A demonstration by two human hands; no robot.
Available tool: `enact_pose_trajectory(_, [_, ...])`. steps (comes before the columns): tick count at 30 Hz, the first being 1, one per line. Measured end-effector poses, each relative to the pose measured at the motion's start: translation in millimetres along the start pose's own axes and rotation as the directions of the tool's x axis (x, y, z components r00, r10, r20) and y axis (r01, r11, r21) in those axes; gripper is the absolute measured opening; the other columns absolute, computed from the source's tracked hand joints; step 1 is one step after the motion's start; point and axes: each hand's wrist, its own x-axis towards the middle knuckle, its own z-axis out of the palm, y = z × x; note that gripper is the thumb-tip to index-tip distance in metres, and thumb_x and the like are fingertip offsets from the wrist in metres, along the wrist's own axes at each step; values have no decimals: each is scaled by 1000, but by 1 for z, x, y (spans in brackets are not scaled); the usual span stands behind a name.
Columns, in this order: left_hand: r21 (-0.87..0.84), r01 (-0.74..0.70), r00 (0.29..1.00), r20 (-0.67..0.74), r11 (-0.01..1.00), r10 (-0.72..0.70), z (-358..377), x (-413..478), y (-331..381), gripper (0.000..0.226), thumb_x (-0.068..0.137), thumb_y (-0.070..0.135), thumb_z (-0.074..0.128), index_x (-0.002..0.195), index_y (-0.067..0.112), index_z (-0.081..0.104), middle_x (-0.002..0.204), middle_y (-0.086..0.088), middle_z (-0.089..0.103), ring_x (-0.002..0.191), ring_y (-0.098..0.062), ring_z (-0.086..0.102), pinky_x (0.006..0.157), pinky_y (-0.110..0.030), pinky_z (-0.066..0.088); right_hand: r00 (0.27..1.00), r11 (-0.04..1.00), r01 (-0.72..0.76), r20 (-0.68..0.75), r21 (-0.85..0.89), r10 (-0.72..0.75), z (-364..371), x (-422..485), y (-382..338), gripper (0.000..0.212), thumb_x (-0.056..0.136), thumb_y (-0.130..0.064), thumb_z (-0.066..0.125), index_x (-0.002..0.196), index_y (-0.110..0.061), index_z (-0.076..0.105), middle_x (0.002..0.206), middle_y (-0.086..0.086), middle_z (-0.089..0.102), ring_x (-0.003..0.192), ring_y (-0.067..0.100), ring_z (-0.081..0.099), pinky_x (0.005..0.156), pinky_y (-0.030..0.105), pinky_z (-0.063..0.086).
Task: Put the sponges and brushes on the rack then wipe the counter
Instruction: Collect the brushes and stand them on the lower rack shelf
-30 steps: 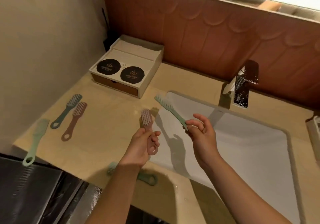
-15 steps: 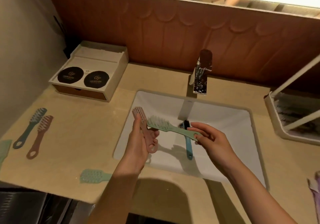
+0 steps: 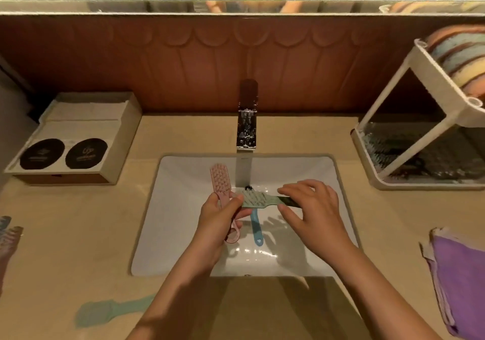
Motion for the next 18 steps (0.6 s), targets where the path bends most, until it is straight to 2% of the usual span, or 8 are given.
enact_pose_trajectory(3, [56,-8,1000,1,998,8,19,6,2,18,90,17,60,107,16,55,93,-5,72,85,-19,70,53,-22,46,1000,1000,22,-12,-10,-22,-6,11,-3,38,91,-40,51,124,-24,59,126,-6,59,117,19,43,90,28,26])
enact_pose_trajectory(8, [146,-34,996,83,989,22,50,17,4,20,91,18,58,110,13,55,98,-6,70,83,-12,71,58,-22,50,992,985,-105,79,133,95,-14,23,17,41,92,-38,52,132,-28,51,131,-9,53,112,12,54,92,29,45])
enact_pose_trajectory(12, [188,-6,990,137,982,-20,74,26,4,20,91,19,59,110,16,53,96,-3,70,80,-9,71,58,-22,51,981,974,-180,93,137,168,-18,25,38,37,91,-40,53,127,-31,53,125,-11,57,100,10,58,85,27,47])
enact_pose_trajectory(18, [249,73,966,223,966,-130,115,41,0,24,91,24,58,113,17,52,103,-6,69,76,-9,69,56,-19,50,966,956,-259,39,138,256,-31,26,81,30,90,-37,56,117,-27,61,118,-8,62,99,14,59,82,30,47])
